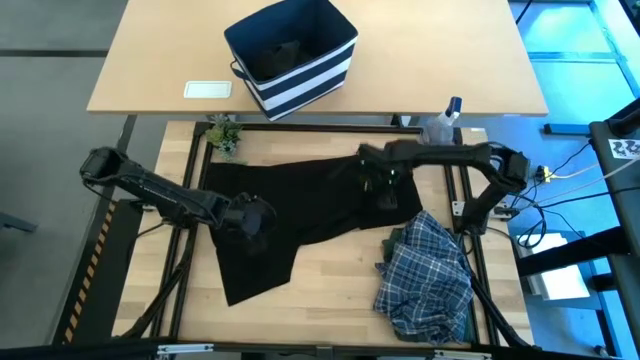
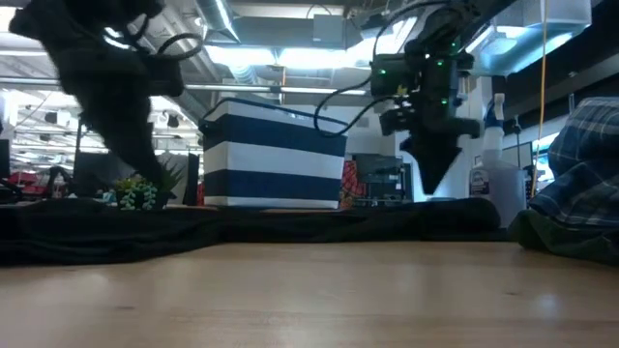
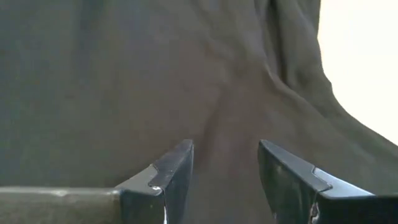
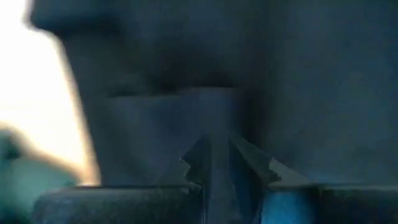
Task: Fold Laundry from Bin
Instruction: Fold the black shirt
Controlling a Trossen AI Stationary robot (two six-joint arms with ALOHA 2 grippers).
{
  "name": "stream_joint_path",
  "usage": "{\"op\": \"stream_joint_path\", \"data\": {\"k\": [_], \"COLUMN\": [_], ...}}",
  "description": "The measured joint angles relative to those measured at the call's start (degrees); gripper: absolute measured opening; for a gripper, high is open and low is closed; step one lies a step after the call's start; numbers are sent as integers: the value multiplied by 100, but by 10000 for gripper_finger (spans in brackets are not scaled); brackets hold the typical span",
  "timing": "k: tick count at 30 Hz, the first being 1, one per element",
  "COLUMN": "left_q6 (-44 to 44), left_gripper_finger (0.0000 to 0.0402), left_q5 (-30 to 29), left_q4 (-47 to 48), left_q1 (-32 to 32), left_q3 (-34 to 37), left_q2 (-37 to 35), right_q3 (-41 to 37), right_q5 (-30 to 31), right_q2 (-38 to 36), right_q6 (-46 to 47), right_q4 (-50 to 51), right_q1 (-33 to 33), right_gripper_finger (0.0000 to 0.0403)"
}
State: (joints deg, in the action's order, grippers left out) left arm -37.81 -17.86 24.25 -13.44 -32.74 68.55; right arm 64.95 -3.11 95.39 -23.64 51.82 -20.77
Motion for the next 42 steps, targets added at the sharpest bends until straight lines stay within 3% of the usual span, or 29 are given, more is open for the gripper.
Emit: {"op": "stream_joint_path", "data": {"k": [3, 10, 18, 28, 42], "left_q6": [-280, -430, -874, -1305, -1529], "left_gripper_finger": [174, 174, 174, 174, 174], "left_q5": [149, 262, 261, 390, 621], "left_q4": [-27, -883, -1038, -1035, -28], "left_q1": [-271, -876, -1374, -1451, -1455], "left_q3": [130, 356, 359, 334, 291], "left_q2": [0, 0, 396, 1398, 1329], "right_q3": [-296, -646, -704, -701, -702], "right_q5": [-375, -472, -675, 42, 1003], "right_q2": [0, 0, 0, 445, 848], "right_q6": [-46, 208, 223, 259, 328], "right_q4": [2, 80, 250, 326, 1435], "right_q1": [381, 892, 913, 915, 776], "right_gripper_finger": [53, 52, 5, 10, 2]}}
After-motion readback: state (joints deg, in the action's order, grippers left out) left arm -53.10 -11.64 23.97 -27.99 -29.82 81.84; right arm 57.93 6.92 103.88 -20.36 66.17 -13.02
